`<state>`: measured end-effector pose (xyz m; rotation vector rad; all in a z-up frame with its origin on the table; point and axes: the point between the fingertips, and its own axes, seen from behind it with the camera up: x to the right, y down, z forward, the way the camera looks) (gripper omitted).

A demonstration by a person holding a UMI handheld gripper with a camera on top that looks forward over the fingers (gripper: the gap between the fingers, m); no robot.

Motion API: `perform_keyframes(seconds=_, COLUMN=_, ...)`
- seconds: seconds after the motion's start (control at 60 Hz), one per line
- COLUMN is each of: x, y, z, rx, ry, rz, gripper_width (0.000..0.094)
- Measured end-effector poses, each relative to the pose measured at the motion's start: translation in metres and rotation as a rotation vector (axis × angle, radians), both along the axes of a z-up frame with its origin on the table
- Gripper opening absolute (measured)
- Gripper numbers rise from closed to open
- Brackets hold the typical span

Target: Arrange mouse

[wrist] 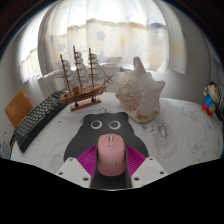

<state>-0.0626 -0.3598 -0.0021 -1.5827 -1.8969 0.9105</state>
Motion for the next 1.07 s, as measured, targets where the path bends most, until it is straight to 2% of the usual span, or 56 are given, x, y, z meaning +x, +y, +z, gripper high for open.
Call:
perform_keyframes(seconds=0.067, x=0.001, y=-0.002, z=-0.006, rx=0.015, ry=0.016, rz=-0.016, gripper_width=0.0467)
perform_keyframes(seconds=0.133, x=0.003, y=-0.005, z=-0.01, rx=0.039, ry=0.014, rz=0.002, gripper_width=0.0573)
perform_keyframes(seconds=0.167, x=0.007, y=-0.007, z=-0.009, rx=0.036, ry=-0.002, rz=0.01, gripper_width=0.0702)
perform_keyframes(seconds=0.2, x=0.011, y=-0.007, z=-0.005, rx=0.027, ry=-0.019, rz=0.014, gripper_width=0.0875)
perform_keyframes(seconds=0.233, x=0.015, y=-0.003, z=0.005, rx=0.02, ry=-0.028, rz=0.006, gripper_width=0.0835)
perform_keyframes(seconds=0.383, x=0.08, y=0.035, z=0.082, rx=0.051, ry=-0.069, rz=-0.025, gripper_width=0.0854)
perform_keyframes(seconds=0.5, x=0.149, y=0.065, z=0.141, rx=0.023, ry=-0.104, rz=-0.027, gripper_width=0.0854)
perform_keyframes(seconds=0.617, x=0.185, y=0.105, z=0.179, rx=0.041, ry=-0.078, rz=-0.081, gripper_width=0.0864)
perform_keyframes(seconds=0.833, x=0.195, y=0.158, z=0.201, rx=0.082, ry=-0.015, rz=-0.162, gripper_width=0.0861)
perform_keyframes(seconds=0.933, x=0.2, y=0.17, z=0.196, rx=0.098, ry=-0.03, rz=-0.166, gripper_width=0.0861)
perform_keyframes(seconds=1.067, x=0.207, y=0.166, z=0.191, rx=0.059, ry=-0.051, rz=-0.163, gripper_width=0.0861)
